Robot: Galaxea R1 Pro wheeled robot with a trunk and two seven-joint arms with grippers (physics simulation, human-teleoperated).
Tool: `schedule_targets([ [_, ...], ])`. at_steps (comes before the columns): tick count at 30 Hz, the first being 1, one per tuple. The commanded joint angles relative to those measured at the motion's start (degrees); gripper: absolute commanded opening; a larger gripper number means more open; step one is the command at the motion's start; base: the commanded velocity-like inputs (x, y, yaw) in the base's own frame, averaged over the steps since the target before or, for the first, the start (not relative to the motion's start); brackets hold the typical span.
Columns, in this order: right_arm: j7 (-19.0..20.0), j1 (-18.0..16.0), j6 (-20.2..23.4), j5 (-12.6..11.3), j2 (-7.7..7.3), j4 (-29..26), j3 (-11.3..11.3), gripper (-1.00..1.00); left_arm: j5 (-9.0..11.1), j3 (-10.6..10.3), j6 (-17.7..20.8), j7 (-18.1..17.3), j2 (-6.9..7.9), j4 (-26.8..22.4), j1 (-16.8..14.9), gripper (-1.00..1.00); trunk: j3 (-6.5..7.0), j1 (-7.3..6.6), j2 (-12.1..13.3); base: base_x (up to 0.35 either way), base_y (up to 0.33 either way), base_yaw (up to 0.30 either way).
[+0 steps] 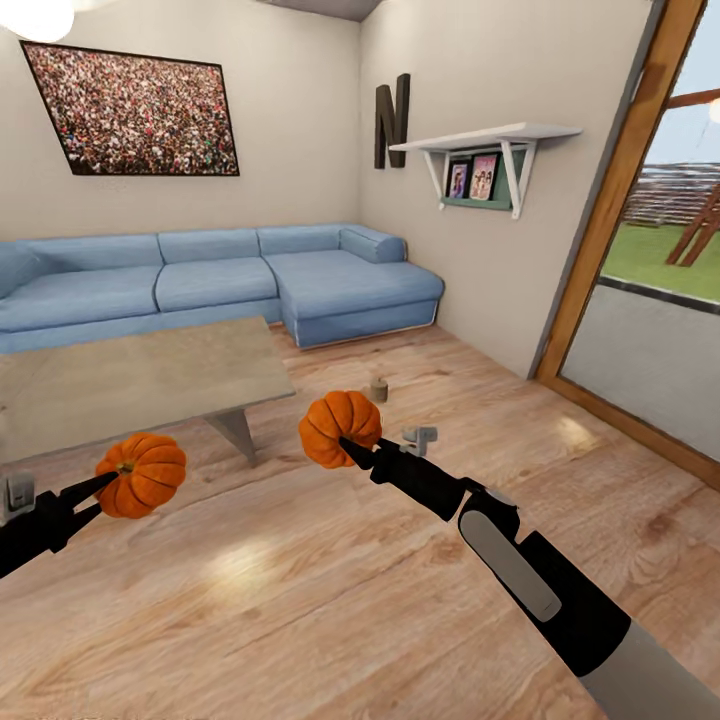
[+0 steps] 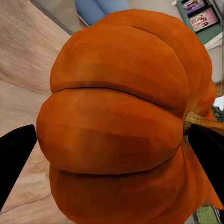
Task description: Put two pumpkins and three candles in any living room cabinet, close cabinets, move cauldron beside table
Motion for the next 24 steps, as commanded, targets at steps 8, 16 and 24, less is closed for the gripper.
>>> schedule_targets([
  [8, -0.08, -0.03, 0.15, -0.39, -0.05, 0.21, 0.10, -1.00, 0.10, -0.42, 0.38, -0.27, -0.02, -0.01, -0.08, -1.00, 1.76, -1.77, 3.20, 0.000, 0.000, 0.230],
  [16, -0.08, -0.02, 0.15, -0.32, -0.05, 0.73, 0.11, -1.00, 0.10, -0.54, 0.38, -0.27, -0.02, 0.01, -0.08, -1.00, 3.57, -3.53, 6.41, 0.000, 0.000, 0.230],
  [24, -0.08, -0.03, 0.15, -0.26, -0.05, 0.75, 0.11, -1.00, 0.09, -0.55, 0.38, -0.27, 0.05, -0.02, -0.08, -1.00, 5.37, -5.29, 9.62, 0.000, 0.000, 0.230],
])
